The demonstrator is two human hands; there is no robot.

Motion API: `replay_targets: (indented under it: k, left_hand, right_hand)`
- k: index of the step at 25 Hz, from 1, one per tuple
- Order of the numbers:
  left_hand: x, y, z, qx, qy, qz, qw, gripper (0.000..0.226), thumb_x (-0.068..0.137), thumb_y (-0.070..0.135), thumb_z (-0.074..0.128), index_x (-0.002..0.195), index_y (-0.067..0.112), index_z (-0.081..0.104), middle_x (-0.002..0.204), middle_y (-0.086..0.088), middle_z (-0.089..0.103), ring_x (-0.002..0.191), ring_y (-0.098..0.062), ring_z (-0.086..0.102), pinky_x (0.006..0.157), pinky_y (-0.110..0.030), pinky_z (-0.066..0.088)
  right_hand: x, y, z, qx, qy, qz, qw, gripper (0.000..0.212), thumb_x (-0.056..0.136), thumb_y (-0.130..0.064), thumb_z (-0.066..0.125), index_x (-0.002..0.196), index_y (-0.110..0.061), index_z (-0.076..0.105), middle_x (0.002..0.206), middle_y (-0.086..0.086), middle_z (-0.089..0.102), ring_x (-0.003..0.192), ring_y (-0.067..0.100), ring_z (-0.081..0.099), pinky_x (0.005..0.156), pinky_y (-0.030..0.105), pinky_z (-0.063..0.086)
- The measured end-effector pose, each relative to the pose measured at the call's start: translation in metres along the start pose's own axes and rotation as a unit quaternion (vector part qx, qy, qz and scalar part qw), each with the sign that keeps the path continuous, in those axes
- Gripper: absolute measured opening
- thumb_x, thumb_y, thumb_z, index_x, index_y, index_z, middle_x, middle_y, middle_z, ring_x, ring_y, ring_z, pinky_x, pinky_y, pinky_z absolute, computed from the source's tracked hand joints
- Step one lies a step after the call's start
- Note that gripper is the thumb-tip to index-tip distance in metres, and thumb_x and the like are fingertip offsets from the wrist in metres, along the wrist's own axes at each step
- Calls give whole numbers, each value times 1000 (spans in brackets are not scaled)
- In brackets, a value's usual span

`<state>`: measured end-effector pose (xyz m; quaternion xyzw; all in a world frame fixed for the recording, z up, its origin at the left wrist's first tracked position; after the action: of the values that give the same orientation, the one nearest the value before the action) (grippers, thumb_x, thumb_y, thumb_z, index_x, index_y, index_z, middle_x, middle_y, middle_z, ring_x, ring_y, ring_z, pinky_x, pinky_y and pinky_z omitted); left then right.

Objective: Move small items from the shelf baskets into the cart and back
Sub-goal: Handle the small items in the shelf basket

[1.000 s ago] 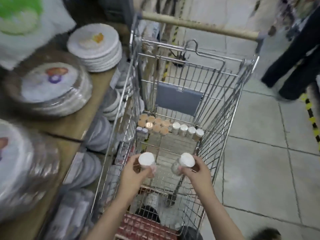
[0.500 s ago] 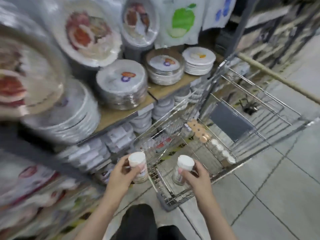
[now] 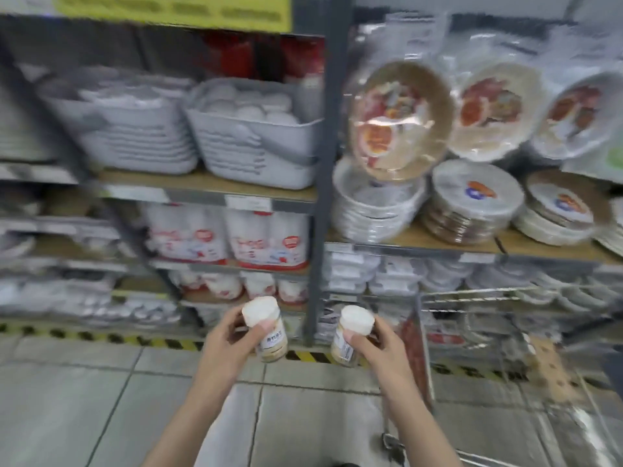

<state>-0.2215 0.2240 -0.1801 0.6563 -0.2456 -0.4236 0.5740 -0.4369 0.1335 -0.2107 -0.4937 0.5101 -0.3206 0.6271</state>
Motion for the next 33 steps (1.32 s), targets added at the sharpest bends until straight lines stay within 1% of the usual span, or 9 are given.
replay_targets:
  k: [3,6,9,13,17,21,25,31,33]
  left_hand:
    - [-19,-2,-105,-25,82,-8,996,57,46,52,74,96,27,68,92,5,72,88,-14,65,79,-31,50]
    - [-38,1,-210,-23,144,-9,989,63,45,55,73,100,25,69,96,3,72,93,-19,66,83,-38,50]
    - [-55,9,-299,-20,209,8,978,53,51,50,76,96,24,69,91,2,72,87,-17,66,82,-37,50]
    - [-70,10,-394,-29,273,14,961,21,77,22,75,97,21,68,93,-4,70,89,-23,65,78,-35,50]
    - [-53,19,-443,-40,297,27,954,37,65,36,74,99,23,68,91,0,71,83,-13,67,73,-31,50]
    - [-3,44,-468,-43,269,50,961,24,77,18,76,99,21,68,88,4,71,77,-3,65,67,-20,50]
    - [54,78,-511,-34,263,69,962,22,80,15,68,102,20,68,92,8,72,82,-4,65,66,-12,50]
    - [117,109,-596,-53,302,69,949,38,64,39,79,99,27,69,96,2,72,88,-13,66,78,-29,50]
    - [137,109,-619,-60,311,52,947,35,67,36,79,98,26,69,96,0,72,94,-19,66,86,-38,51]
  right_hand:
    - [-6,-8,101,-23,-86,2,996,41,74,-21,79,110,-32,64,108,-8,67,100,9,61,85,28,51]
    - [-18,-8,201,-47,-142,-4,989,41,74,-20,79,109,-33,65,109,-8,66,105,15,60,95,37,48]
    - [-31,-11,291,-63,-198,-11,978,39,76,-18,76,108,-36,64,108,-12,66,102,9,60,90,31,49]
    - [-45,-14,391,-74,-261,-17,962,37,76,-14,76,105,-34,65,102,-11,69,96,8,63,85,26,50]
    - [-42,-26,453,-88,-293,-14,952,37,76,-13,76,107,-31,65,101,-12,70,93,4,65,77,19,50]
    - [-11,-46,506,-87,-303,-26,949,33,78,-4,72,100,-28,65,93,-15,69,78,-6,64,61,6,46]
    - [27,-72,582,-107,-336,-51,934,34,78,-5,73,100,-30,65,95,-13,69,85,2,64,68,12,50]
    - [79,-112,681,-110,-379,-63,917,38,76,-10,76,106,-32,64,101,-12,70,94,4,65,75,18,51]
    - [92,-121,699,-103,-368,-52,923,40,76,-12,76,109,-31,64,104,-13,69,96,4,65,76,19,51]
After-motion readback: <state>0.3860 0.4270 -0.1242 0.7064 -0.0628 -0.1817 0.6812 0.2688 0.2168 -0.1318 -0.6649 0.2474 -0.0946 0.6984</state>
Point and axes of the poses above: each hand's wrist, its own x-axis towards the middle knuckle, its own z-axis out of the palm, y = z × x, the point moved 5 cm from there along x, towards the middle knuckle
